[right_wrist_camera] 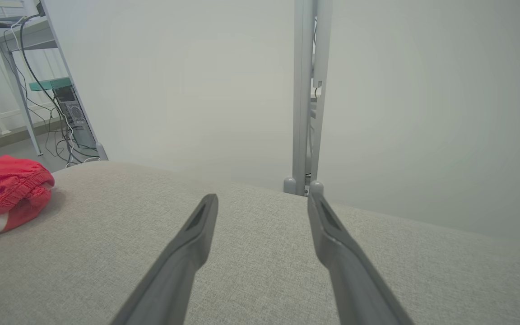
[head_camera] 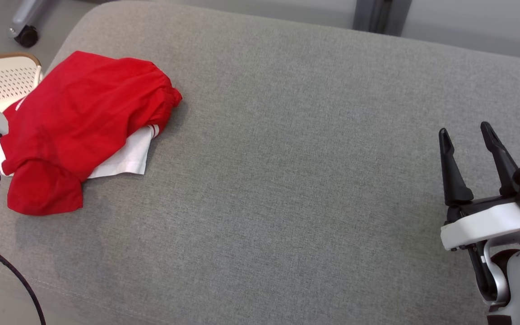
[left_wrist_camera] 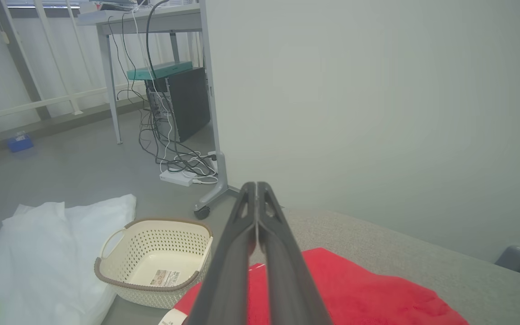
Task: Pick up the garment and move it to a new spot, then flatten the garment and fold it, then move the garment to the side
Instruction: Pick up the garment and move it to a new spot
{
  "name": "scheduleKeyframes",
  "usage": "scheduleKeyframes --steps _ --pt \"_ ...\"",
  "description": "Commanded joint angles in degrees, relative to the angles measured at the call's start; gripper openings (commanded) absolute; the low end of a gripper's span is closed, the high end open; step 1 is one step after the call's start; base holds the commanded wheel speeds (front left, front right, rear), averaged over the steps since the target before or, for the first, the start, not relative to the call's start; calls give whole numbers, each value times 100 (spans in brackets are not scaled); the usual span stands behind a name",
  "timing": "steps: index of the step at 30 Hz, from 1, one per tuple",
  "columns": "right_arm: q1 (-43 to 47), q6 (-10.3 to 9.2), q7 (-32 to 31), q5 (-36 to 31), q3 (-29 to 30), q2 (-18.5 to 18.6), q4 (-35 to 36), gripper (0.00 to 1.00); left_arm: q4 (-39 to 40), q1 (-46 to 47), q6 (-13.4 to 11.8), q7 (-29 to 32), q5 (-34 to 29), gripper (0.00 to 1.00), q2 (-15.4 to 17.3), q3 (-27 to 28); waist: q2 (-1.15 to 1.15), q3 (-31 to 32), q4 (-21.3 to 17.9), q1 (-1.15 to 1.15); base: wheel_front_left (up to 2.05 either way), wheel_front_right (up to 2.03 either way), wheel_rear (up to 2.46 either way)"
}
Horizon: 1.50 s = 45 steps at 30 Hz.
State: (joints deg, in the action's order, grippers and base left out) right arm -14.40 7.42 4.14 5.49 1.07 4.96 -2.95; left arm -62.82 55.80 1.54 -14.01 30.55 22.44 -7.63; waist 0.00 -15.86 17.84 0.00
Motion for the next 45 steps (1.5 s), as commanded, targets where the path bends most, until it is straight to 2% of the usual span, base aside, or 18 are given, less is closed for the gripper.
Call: scheduleKeyframes --steps 1,2,3,7,13,18,20,26,31,45 --pt "93 13 67 8 -6 -17 -8 100 186 -103 -73 -65 -42 45 24 36 0 146 5 0 0 0 0" --pt "105 13 73 18 -10 -26 -16 100 348 -210 -104 -80 -53 98 8 63 0 200 12 0 0 0 0" --pt "112 13 82 31 -19 -33 -19 100 531 -317 -151 -96 -73 100 8 107 0 242 19 0 0 0 0" --pt "181 13 121 65 -39 -73 -45 100 1546 -796 -346 -106 -127 100 -38 421 0 364 43 0 0 0 0" --pt "285 13 167 92 -48 -126 -96 100 3612 -2390 -692 -106 -626 100 -326 866 0 557 116 0 0 0 0" --pt "322 13 179 120 -90 -159 -153 100 4811 -3507 -871 -106 -1009 100 -658 995 0 676 160 0 0 0 0" --pt "349 13 194 117 -101 -161 -178 100 5150 -3832 -864 -107 -1117 100 -768 1021 0 724 169 0 0 0 0" --pt "472 13 226 179 -209 -178 -278 100 5687 -4691 -939 -107 -1372 100 -1003 1021 0 927 161 0 0 0 0" --pt "615 13 251 242 -222 -184 -365 100 5778 -5166 -1022 -108 -1559 100 -1128 900 0 1124 188 0 0 0 0" --pt "891 13 335 418 -218 -193 -549 100 5726 -5655 -1132 163 -1628 100 -1084 715 0 1533 221 0 0 0 0"
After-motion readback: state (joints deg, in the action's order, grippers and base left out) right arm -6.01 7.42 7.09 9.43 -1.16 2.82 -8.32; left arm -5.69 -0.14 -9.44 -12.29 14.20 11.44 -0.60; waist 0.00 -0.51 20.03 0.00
